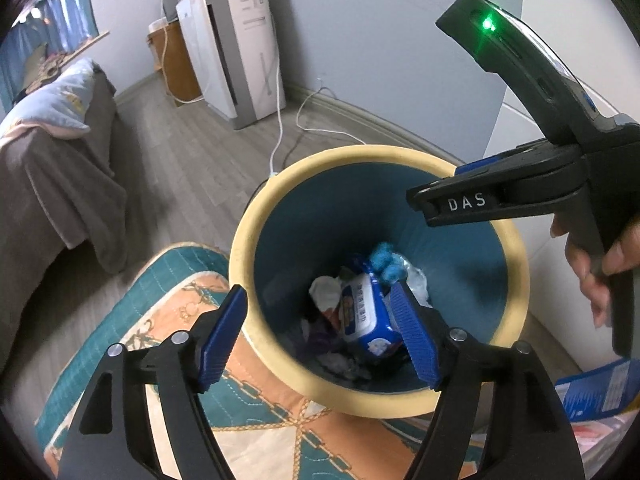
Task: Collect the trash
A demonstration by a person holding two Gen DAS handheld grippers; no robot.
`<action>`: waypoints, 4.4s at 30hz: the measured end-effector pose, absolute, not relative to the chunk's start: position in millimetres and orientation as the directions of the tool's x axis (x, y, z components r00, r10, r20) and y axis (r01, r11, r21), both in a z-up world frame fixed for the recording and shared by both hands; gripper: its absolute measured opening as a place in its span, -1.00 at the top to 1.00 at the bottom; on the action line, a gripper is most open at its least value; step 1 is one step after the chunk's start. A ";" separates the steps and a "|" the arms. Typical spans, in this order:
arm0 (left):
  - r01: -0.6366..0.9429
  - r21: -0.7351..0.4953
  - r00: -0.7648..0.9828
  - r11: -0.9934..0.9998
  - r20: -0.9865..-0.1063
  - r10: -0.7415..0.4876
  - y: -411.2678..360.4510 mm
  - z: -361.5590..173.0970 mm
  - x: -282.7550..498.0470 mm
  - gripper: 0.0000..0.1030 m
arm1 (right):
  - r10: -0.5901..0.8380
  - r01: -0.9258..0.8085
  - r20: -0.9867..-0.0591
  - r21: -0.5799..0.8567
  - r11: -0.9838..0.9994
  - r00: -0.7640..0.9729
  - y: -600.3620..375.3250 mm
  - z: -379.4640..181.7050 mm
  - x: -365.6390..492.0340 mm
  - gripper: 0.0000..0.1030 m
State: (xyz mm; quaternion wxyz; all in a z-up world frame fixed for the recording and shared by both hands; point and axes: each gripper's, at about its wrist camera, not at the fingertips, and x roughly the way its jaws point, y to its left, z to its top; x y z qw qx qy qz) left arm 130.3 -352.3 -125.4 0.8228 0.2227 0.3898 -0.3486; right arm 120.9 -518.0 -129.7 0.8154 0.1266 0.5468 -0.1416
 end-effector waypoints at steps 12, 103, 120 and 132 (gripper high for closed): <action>0.719 0.072 0.482 0.691 -0.768 -0.421 -328.2 -80.0 103.4 -0.81 | -0.095 0.394 -0.881 0.109 0.913 0.464 -512.1 -68.0 72.2 -0.60; 0.575 0.072 0.690 0.815 -0.579 -0.435 -221.5 45.2 -19.2 -0.90 | -0.209 0.282 -0.689 -0.007 0.959 0.694 -414.5 57.5 -98.5 -0.89; 0.587 0.057 0.676 0.807 -0.583 -0.451 -223.8 45.3 -19.6 -0.90 | -0.209 0.279 -0.690 -0.010 0.960 0.693 -416.5 56.6 -97.3 -0.89; 0.588 0.094 0.706 0.804 -0.545 -0.452 -228.7 50.8 -26.1 -0.90 | -0.210 0.292 -0.696 0.000 0.956 0.687 -422.5 52.7 -98.2 -0.89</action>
